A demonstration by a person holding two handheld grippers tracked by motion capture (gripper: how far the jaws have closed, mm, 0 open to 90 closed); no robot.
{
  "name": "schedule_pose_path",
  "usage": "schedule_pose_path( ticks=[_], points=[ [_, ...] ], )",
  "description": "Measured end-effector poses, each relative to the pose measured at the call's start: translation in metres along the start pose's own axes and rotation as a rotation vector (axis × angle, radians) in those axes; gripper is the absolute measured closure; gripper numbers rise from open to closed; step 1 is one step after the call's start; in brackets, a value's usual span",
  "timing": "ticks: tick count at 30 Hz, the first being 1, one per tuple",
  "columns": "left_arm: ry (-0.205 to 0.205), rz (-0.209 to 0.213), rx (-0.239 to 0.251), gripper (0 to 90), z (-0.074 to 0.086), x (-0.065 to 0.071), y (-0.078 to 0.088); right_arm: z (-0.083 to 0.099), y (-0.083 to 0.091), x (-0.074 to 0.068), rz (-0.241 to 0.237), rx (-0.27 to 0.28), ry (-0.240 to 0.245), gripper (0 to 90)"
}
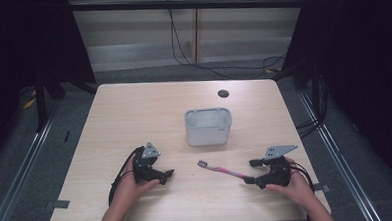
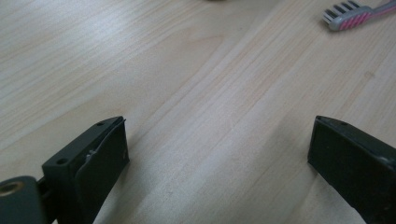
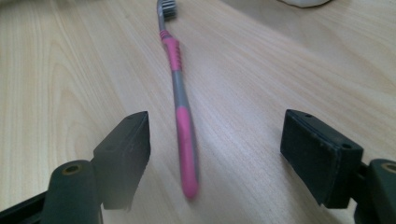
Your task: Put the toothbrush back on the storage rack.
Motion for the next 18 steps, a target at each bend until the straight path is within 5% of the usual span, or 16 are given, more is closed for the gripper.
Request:
schedule_pose_path(
  ticks=[5,7,11,18],
  points=[
    [0.001,0.004,0.001,4.6,0.000,0.000,0.000,0.000,-0.001,-0.002,0.027,-0.017,0.055,23.9],
    [-0.004,0.005,-0.003,4.6,0.000,0.000,0.000,-0.003,-0.002,-0.006,0.068,-0.067,0.096,23.9],
    [-0.003,0.006,-0.005,4.5,0.000,0.000,0.000,-0.009,-0.002,-0.010,0.119,-0.113,0.118,25.5],
    [-0.004,0.005,-0.003,4.4,0.000,0.000,0.000,-0.031,0.004,-0.019,0.169,-0.101,0.119,26.2]
  ],
)
Point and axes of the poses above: each handheld gripper's, and its own axes: y roughly backward along the jaws, z roughly out of its underside, x roughly to its right, the point moved 3 cm from there along -y, roughly forward along the jaws, and after that the axes turned 11 degrees about -y, right-handed, at the moved point
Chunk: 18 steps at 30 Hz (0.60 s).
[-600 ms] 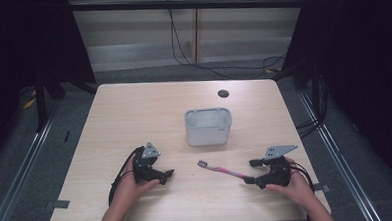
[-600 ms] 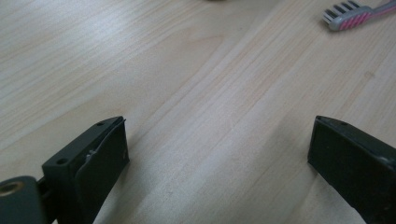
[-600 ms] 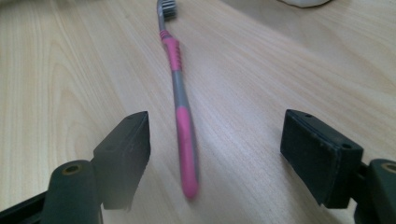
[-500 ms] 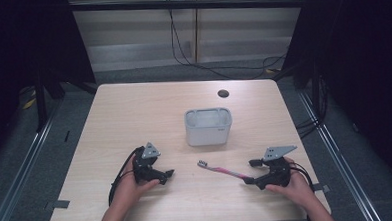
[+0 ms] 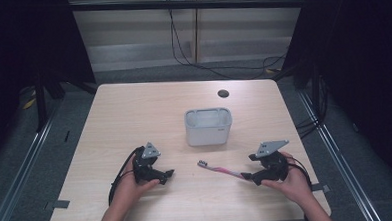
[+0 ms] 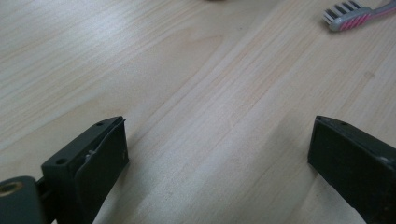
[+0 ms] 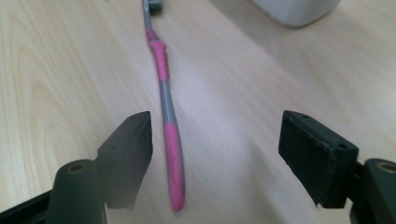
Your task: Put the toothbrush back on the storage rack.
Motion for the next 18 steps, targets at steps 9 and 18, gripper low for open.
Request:
schedule_pose_path(
  ticks=[9,18],
  points=[
    [0.001,0.000,0.000,4.4,0.000,0.000,0.000,-0.029,-0.016,-0.017,-0.053,-0.140,0.049,33.5],
    [0.000,0.000,0.000,4.4,0.000,0.000,0.000,-0.047,-0.033,-0.033,-0.063,-0.223,0.117,42.7]
  ],
)
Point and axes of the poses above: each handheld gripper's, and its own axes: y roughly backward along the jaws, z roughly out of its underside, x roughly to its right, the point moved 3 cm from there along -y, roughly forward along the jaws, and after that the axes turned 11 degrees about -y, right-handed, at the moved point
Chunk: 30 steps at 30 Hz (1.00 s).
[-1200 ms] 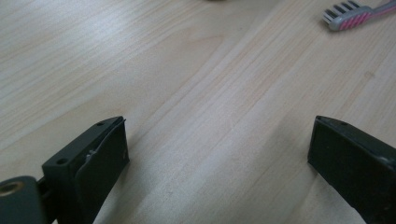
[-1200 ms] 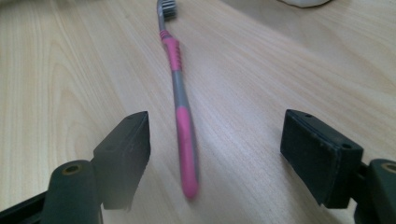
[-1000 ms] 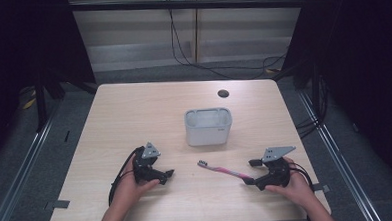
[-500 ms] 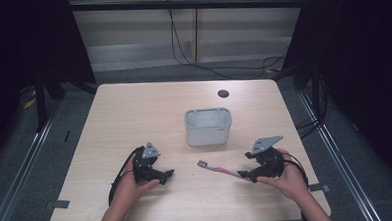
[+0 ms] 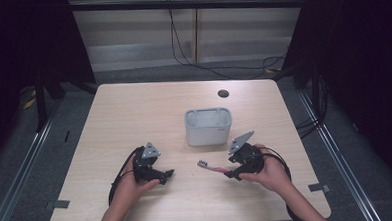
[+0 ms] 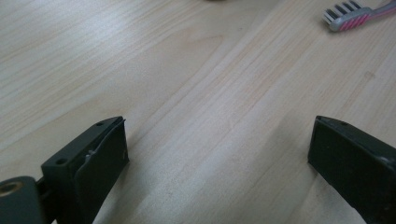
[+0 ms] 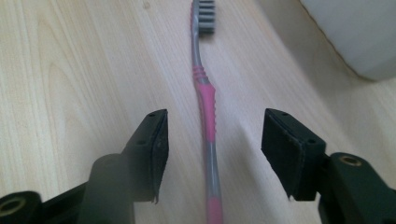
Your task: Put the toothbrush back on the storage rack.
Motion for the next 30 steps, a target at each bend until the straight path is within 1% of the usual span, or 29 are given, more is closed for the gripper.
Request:
schedule_pose_path(
  ticks=[4,6,9,11,13,16,17,22,24,25,26,27,28,30],
  points=[
    [0.000,0.000,0.000,4.4,0.000,0.000,0.000,-0.009,-0.002,-0.004,0.001,-0.024,0.030,44.6],
    [-0.001,0.000,-0.001,4.5,0.000,0.000,0.000,-0.011,-0.002,-0.005,0.000,-0.028,0.030,45.1],
    [-0.001,0.000,-0.001,4.4,0.000,0.000,0.000,-0.017,-0.003,-0.007,0.002,-0.038,0.049,46.5],
    [-0.001,0.000,-0.001,4.4,0.000,0.000,0.000,-0.018,-0.004,-0.008,-0.004,-0.042,0.044,47.0],
    [-0.001,0.001,-0.001,4.4,0.000,0.000,0.000,-0.019,-0.007,-0.007,0.000,-0.050,0.050,48.3],
    [0.004,0.000,0.003,4.3,0.000,0.000,0.000,-0.020,-0.009,-0.007,0.003,-0.064,0.045,49.9],
    [0.004,0.000,0.004,4.3,0.000,0.000,0.000,-0.021,-0.011,-0.008,0.001,-0.076,0.050,51.3],
    [0.004,0.000,0.004,4.3,0.000,0.000,0.000,-0.025,-0.016,-0.010,0.002,-0.091,0.064,54.1],
    [0.003,0.000,0.004,4.3,0.000,0.000,0.000,-0.027,-0.018,-0.013,-0.010,-0.100,0.070,55.2],
    [0.003,0.000,0.004,4.3,0.000,0.000,0.000,-0.029,-0.019,-0.015,-0.006,-0.115,0.071,56.0],
    [0.003,0.000,0.004,4.3,0.000,0.000,0.000,-0.029,-0.019,-0.015,-0.006,-0.115,0.071,56.0],
    [0.003,0.000,0.004,4.3,0.000,0.000,0.000,-0.030,-0.020,-0.015,-0.003,-0.113,0.083,56.5],
    [0.003,0.000,0.004,4.3,0.000,0.000,0.000,-0.030,-0.021,-0.015,-0.002,-0.125,0.075,57.2],
    [0.004,0.000,0.004,4.3,0.000,0.000,-0.001,-0.031,-0.023,-0.016,-0.008,-0.133,0.083,58.5]
  ],
)
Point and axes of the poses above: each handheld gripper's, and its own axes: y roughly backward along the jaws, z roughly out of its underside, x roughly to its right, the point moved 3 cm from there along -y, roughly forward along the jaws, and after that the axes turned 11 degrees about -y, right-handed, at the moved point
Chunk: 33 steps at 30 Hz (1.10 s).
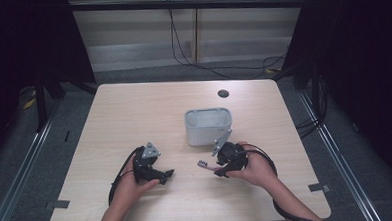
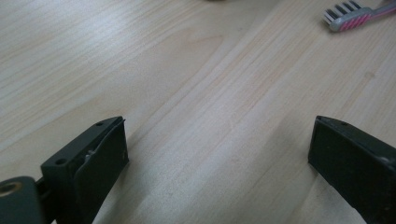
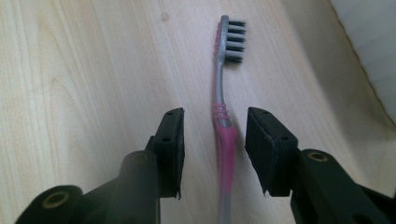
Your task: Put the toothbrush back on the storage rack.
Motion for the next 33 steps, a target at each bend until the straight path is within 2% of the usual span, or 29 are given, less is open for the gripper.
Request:
schedule_pose_path(
  ticks=[5,8,10,11,13,14,16,17,20,22,23,24,27,33],
  points=[
    [-0.005,-0.001,-0.002,4.3,0.000,0.000,0.000,-0.001,-0.005,-0.002,0.005,-0.036,-0.003,61.9],
    [-0.004,-0.001,-0.002,4.3,0.000,0.000,0.000,0.000,-0.010,-0.002,0.010,-0.056,0.015,64.9],
    [-0.006,-0.001,-0.003,4.3,0.000,0.000,0.000,0.000,-0.012,-0.004,0.012,-0.059,0.022,68.1],
    [-0.005,-0.001,-0.002,4.2,0.000,0.000,0.000,-0.001,-0.012,-0.005,-0.003,-0.064,0.028,75.3],
    [-0.004,-0.002,-0.001,4.2,0.000,0.000,0.000,-0.001,-0.012,-0.007,-0.004,-0.066,0.019,77.3],
    [-0.004,-0.002,-0.002,4.2,0.000,0.000,0.000,-0.001,-0.012,-0.007,-0.006,-0.066,0.031,79.7],
    [-0.005,-0.001,-0.002,4.3,0.000,0.000,0.000,-0.001,-0.012,-0.007,-0.014,-0.069,0.027,80.5],
    [-0.004,-0.002,-0.002,4.2,0.000,0.000,0.000,-0.001,-0.012,-0.007,-0.016,-0.073,0.008,80.6],
    [-0.003,-0.002,-0.001,4.2,0.000,0.000,0.000,-0.001,-0.012,-0.007,-0.004,-0.069,0.009,80.7],
    [-0.005,-0.002,-0.002,4.2,0.000,-0.001,0.000,0.000,-0.010,-0.005,0.002,-0.054,0.012,80.7],
    [-0.005,-0.001,-0.003,4.2,0.000,0.000,0.000,0.000,-0.006,-0.003,-0.006,-0.023,-0.013,80.7],
    [-0.005,-0.001,-0.003,4.3,0.000,0.000,0.000,0.000,-0.006,-0.003,-0.006,-0.023,-0.013,80.7],
    [-0.005,-0.001,-0.002,4.3,0.000,0.000,0.000,-0.001,0.006,0.001,-0.017,0.060,-0.041,80.8],
    [-0.004,-0.002,-0.002,4.2,0.000,0.000,0.000,-0.002,0.023,0.007,-0.024,0.143,-0.062,80.8]
  ],
)
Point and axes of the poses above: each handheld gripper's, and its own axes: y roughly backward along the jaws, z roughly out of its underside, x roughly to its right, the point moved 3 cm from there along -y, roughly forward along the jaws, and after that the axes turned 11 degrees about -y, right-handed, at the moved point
